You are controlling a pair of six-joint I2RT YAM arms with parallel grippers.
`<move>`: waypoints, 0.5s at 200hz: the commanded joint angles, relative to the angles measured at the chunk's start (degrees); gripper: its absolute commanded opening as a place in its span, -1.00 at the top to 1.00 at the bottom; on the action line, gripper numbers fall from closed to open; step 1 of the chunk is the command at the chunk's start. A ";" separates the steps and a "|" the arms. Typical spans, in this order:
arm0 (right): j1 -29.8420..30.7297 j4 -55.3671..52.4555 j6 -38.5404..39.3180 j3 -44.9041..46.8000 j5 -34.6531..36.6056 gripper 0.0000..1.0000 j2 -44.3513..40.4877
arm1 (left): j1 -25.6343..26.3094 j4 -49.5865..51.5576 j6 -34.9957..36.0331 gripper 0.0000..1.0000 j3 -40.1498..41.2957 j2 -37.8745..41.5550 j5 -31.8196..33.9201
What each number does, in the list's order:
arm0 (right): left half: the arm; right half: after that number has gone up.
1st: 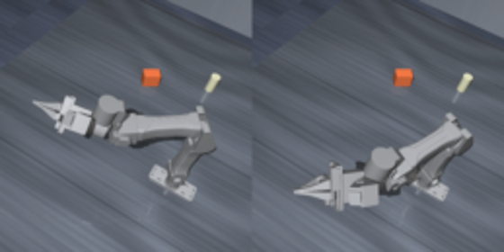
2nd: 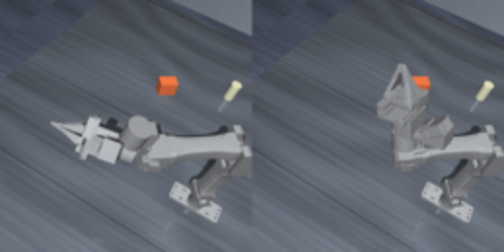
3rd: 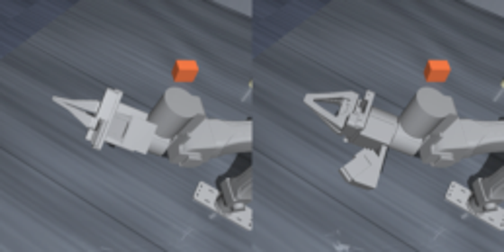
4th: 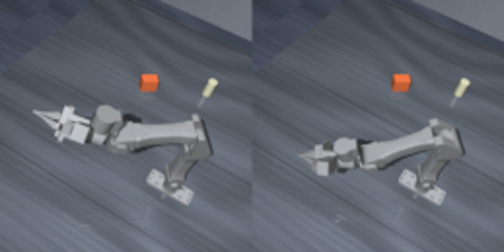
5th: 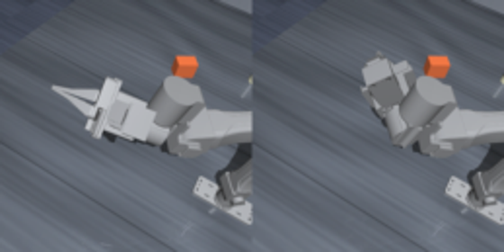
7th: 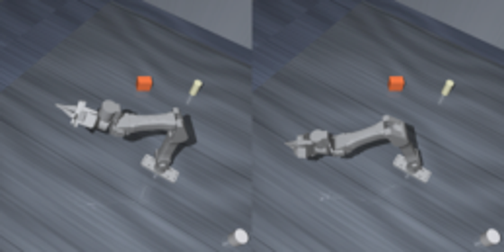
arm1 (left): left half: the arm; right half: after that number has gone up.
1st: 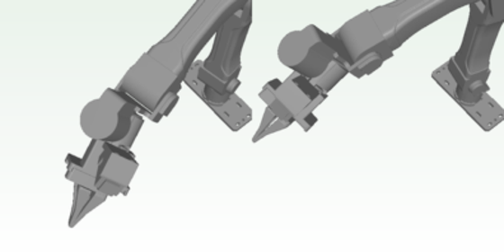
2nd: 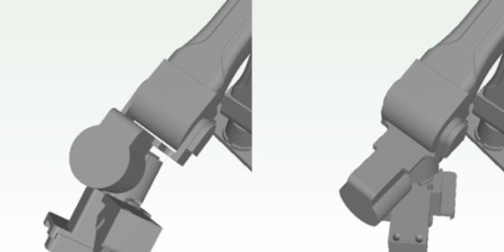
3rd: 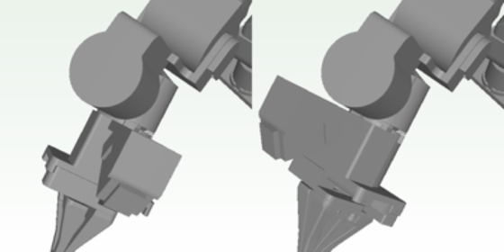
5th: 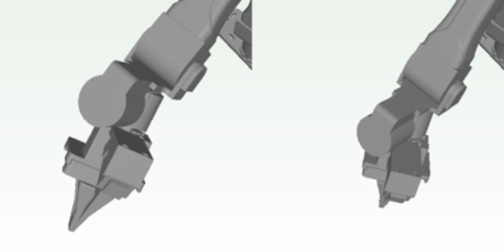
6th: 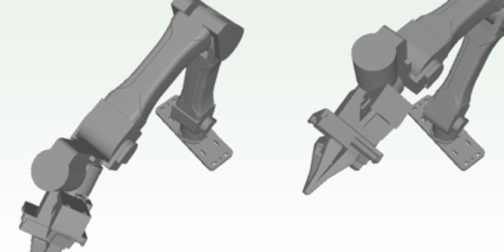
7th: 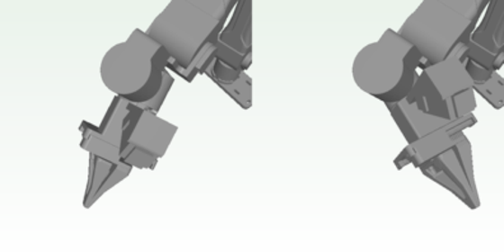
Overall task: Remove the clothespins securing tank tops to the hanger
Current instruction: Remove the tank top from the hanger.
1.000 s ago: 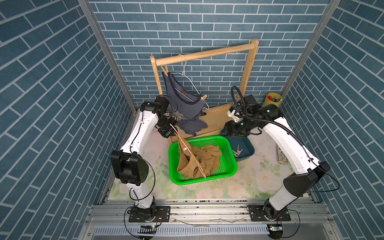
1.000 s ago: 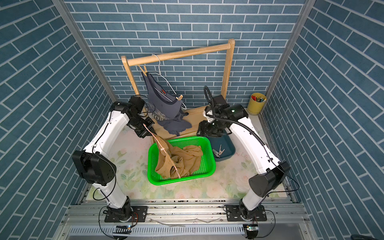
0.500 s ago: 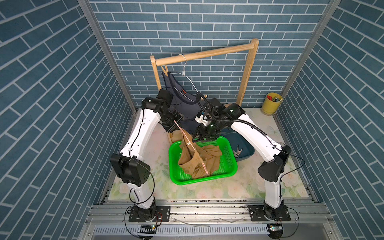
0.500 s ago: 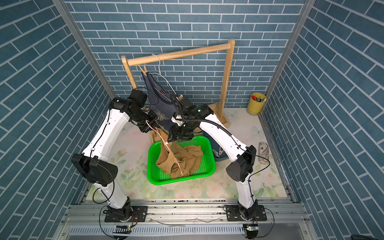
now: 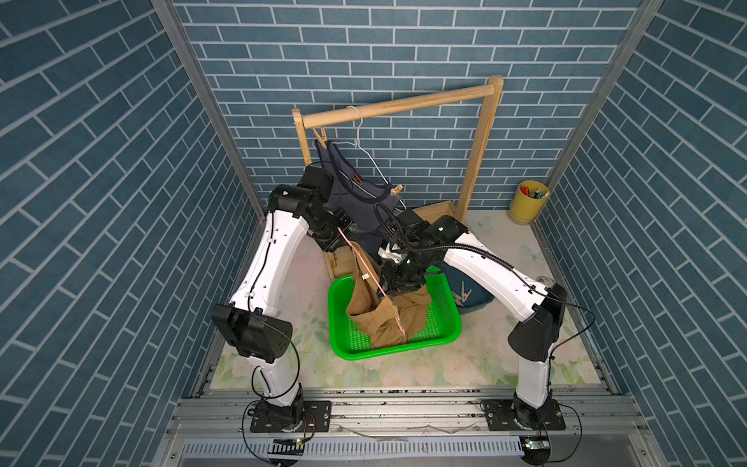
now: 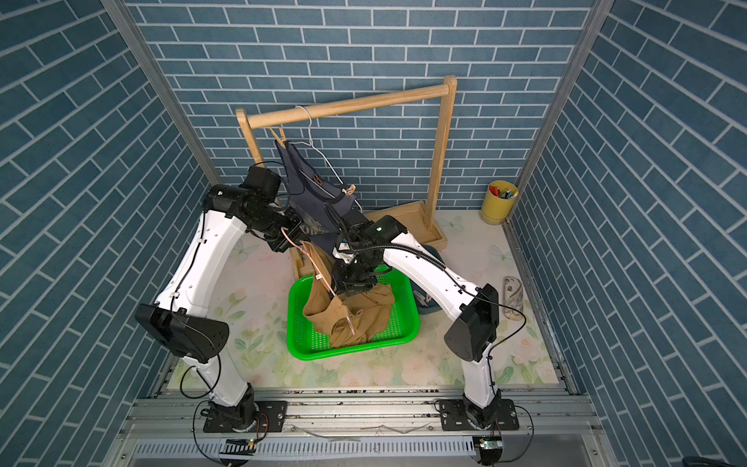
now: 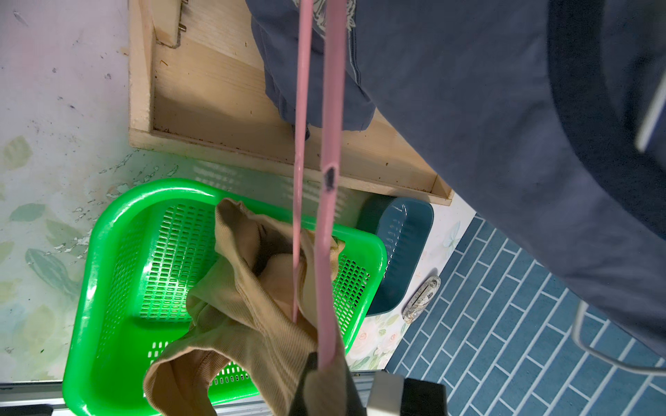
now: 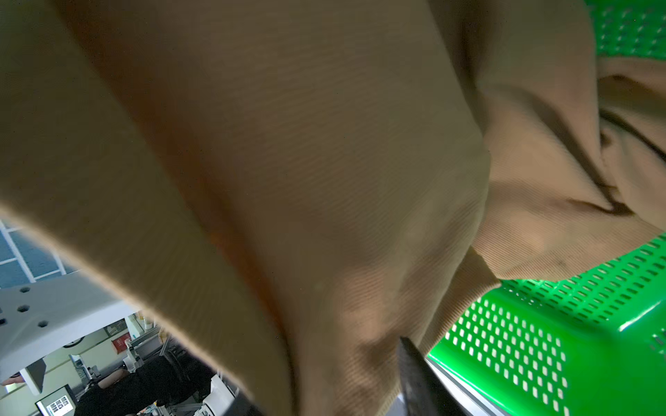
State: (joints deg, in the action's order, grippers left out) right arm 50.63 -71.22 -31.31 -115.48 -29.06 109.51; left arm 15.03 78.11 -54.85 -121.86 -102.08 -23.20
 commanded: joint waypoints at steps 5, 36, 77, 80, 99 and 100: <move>0.33 1.61 -1.94 3.20 1.42 0.29 -5.23 | 0.00 1.95 2.07 1.00 -2.10 -0.84 1.04; 0.29 2.25 -2.06 7.05 1.62 0.52 -7.55 | 0.00 3.18 3.43 1.00 -3.09 -1.03 2.38; 0.30 3.00 -1.82 12.73 1.73 0.78 -10.31 | -0.26 5.89 5.01 1.00 -5.91 -1.90 3.15; 0.30 3.14 -1.82 13.16 1.73 0.80 -10.49 | -0.35 5.81 4.94 1.00 -5.93 -1.96 3.05; 0.36 3.89 -1.76 15.61 1.72 0.87 -11.46 | -0.44 5.33 4.53 1.00 -6.34 -2.19 2.83; 0.35 3.89 -1.75 15.67 1.72 0.87 -11.53 | -0.44 5.32 4.55 1.00 -6.35 -2.22 2.82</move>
State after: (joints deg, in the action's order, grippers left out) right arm 50.63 -66.74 -32.73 -102.41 -28.03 100.33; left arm 15.03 82.87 -51.13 -126.48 -103.77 -21.39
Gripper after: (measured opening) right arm 0.077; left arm 0.085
